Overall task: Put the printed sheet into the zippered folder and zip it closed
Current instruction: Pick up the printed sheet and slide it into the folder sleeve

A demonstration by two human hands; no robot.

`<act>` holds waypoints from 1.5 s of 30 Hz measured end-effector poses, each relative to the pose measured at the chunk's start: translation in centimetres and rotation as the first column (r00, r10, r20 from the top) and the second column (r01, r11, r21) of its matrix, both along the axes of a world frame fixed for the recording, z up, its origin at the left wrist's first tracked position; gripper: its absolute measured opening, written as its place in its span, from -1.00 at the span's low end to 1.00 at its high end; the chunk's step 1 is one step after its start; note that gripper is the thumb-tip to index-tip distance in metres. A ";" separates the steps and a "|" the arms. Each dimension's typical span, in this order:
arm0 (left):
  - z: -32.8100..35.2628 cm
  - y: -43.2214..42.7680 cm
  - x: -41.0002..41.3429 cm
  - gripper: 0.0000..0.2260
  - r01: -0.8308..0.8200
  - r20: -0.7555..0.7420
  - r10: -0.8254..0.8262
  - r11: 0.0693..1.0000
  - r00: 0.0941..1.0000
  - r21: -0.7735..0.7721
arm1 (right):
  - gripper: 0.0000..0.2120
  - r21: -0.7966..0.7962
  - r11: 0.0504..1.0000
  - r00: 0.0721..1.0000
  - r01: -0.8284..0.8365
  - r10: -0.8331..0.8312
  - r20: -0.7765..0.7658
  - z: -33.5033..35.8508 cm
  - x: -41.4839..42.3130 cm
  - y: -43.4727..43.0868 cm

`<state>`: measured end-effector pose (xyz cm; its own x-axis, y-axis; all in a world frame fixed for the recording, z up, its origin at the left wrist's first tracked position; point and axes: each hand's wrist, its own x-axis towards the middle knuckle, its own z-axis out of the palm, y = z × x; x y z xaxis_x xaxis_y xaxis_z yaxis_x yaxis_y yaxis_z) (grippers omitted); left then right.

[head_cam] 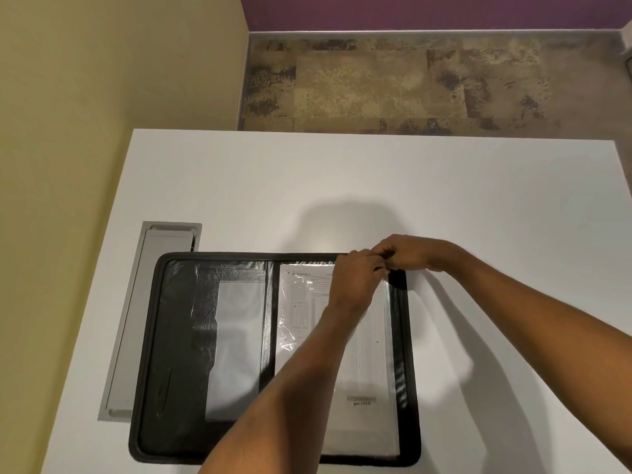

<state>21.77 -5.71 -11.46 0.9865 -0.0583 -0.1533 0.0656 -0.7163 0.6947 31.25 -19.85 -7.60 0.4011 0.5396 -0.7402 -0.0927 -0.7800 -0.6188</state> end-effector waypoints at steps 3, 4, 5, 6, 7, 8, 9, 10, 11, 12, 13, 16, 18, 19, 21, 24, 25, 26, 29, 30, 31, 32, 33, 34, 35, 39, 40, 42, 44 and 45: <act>0.1 0.0 0.1 -0.83 0.009 -0.004 -0.009 1.000 1.000 0.005 | -0.83 0.030 0.999 0.997 -0.034 0.031 0.075 0.3 -0.5 -0.4; 0.2 0.1 0.2 -0.84 0.004 -0.006 -0.004 1.000 1.000 -0.003 | -0.82 0.039 0.999 0.995 -0.026 0.022 0.096 0.4 -0.7 -0.5; 0.3 0.2 0.3 -0.85 0.001 -0.005 -0.001 1.000 1.000 -0.005 | -0.80 0.048 0.999 0.994 -0.011 0.006 0.105 0.4 -0.8 -0.7; 0.3 0.3 0.4 -0.86 0.002 -0.004 -0.002 1.000 1.000 -0.004 | -0.80 0.060 0.998 0.995 0.000 -0.006 0.102 0.4 -0.9 -0.8; 0.3 0.3 0.5 -0.87 0.009 -0.006 -0.009 1.000 1.000 -0.005 | -0.81 0.070 0.998 0.995 0.004 -0.011 0.095 0.4 -1.0 -0.9; 0.3 0.3 0.4 -0.87 0.015 -0.010 -0.015 1.000 1.000 -0.009 | -0.83 0.075 0.997 0.996 0.006 -0.012 0.090 0.4 -1.1 -1.0; 0.3 0.3 0.4 -0.88 0.018 -0.015 -0.018 1.000 1.000 -0.016 | -0.86 0.077 0.997 0.996 0.004 -0.011 0.086 0.2 -1.1 -1.2; 0.3 0.3 0.4 -0.88 0.016 -0.023 -0.017 1.000 1.000 -0.024 | -0.88 0.083 0.997 0.997 0.004 -0.011 0.077 0.2 -1.2 -1.2; 0.4 0.2 0.4 -0.87 0.012 -0.037 -0.013 1.000 0.999 -0.029 | -0.89 0.091 0.996 0.998 0.004 -0.009 0.061 0.1 -1.4 -1.1; 0.5 0.2 0.5 -0.86 0.006 -0.056 -0.007 0.999 0.998 -0.032 | -0.87 0.101 0.995 0.999 -0.002 -0.003 0.043 0.2 -1.5 -1.0; 0.5 0.2 0.5 -0.85 0.004 -0.075 -0.006 0.999 0.997 -0.034 | -0.78 0.113 0.993 0.999 -0.012 0.008 0.032 0.2 -1.6 -0.9; 0.5 0.2 0.4 -0.85 0.014 -0.109 -0.018 0.999 0.994 -0.036 | -0.61 0.117 0.993 0.998 -0.031 0.024 0.059 0.2 -2.0 -0.4; 0.4 0.2 0.3 -0.86 0.011 -0.123 -0.018 0.998 0.992 -0.057 | -0.61 0.105 0.994 0.996 -0.015 0.006 0.088 -0.3 -2.3 -0.3; 0.5 0.3 0.3 -0.87 0.009 -0.128 -0.019 0.997 0.992 -0.074 | -0.61 0.092 0.996 0.994 -0.006 -0.004 0.107 -0.5 -2.4 -0.3; 0.6 0.8 0.3 -0.87 0.027 -0.123 -0.039 0.995 0.992 -0.101 | -0.65 0.046 0.999 0.986 0.009 -0.017 0.167 -0.8 -2.6 -0.2; 0.7 2.1 0.4 -0.85 0.109 -0.110 -0.120 0.989 0.987 -0.102 | -0.82 -0.033 0.999 0.963 -0.005 0.014 0.268 -1.0 -2.7 0.0; 0.8 2.7 0.5 -0.85 0.137 -0.115 -0.148 0.985 0.982 -0.100 | -0.84 -0.045 0.999 0.956 -0.021 0.033 0.292 -1.0 -2.8 0.1; 0.9 3.4 0.6 -0.85 0.169 -0.118 -0.179 0.981 0.977 -0.091 | -0.85 -0.053 0.998 0.948 -0.039 0.054 0.315 -1.0 -2.8 0.2; 1.0 6.0 0.9 -0.79 0.248 -0.108 -0.248 0.969 0.963 -0.013 | -0.86 -0.103 0.994 0.920 -0.034 0.071 0.384 -0.6 -2.6 0.3; 1.0 7.0 0.9 -0.78 0.252 -0.113 -0.249 0.968 0.962 0.014 | -0.88 -0.126 0.992 0.911 -0.024 0.074 0.407 -0.4 -2.5 0.2; 1.0 8.0 0.9 -0.78 0.254 -0.122 -0.247 0.967 0.961 0.038 | -0.89 -0.153 0.988 0.901 -0.025 0.088 0.425 -0.3 -2.4 0.1; 0.9 8.9 0.9 -0.81 0.256 -0.137 -0.247 0.965 0.959 0.057 | -0.88 -0.179 0.983 0.893 -0.038 0.114 0.436 -0.1 -2.3 0.1; 0.8 9.8 0.8 -0.84 0.261 -0.157 -0.248 0.963 0.956 0.070 | -0.87 -0.198 0.979 0.887 -0.056 0.140 0.439 0.1 -2.3 0.2; 0.8 10.6 0.7 -0.87 0.270 -0.179 -0.251 0.959 0.951 0.087 | -0.84 -0.204 0.976 0.885 -0.073 0.158 0.438 0.3 -2.3 0.4; 0.8 11.1 0.7 -0.89 0.283 -0.196 -0.259 0.953 0.946 0.111 | -0.80 -0.198 0.976 0.884 -0.085 0.166 0.437 0.5 -2.4 0.6; 1.2 11.8 0.6 -0.88 0.346 -0.191 -0.318 0.928 0.929 0.139 | -0.92 -0.142 0.983 0.873 -0.118 0.171 0.458 0.7 -3.0 2.2; 1.3 11.7 0.6 -0.87 0.359 -0.184 -0.331 0.922 0.925 0.145 | -0.90 -0.138 0.982 0.870 -0.127 0.177 0.460 0.5 -3.1 2.6; 1.4 11.7 0.7 -0.87 0.362 -0.188 -0.334 0.920 0.924 0.149 | -0.90 -0.142 0.979 0.874 -0.146 0.195 0.445 0.0 -3.2 3.0; 1.4 11.8 0.9 -0.89 0.350 -0.209 -0.315 0.923 0.926 0.157 | -0.95 -0.117 0.983 0.897 -0.142 0.178 0.405 -0.4 -3.2 3.0; 1.4 11.9 1.0 -0.90 0.348 -0.218 -0.308 0.922 0.926 0.172 | -0.96 -0.109 0.984 0.904 -0.140 0.172 0.392 -0.5 -3.0 2.8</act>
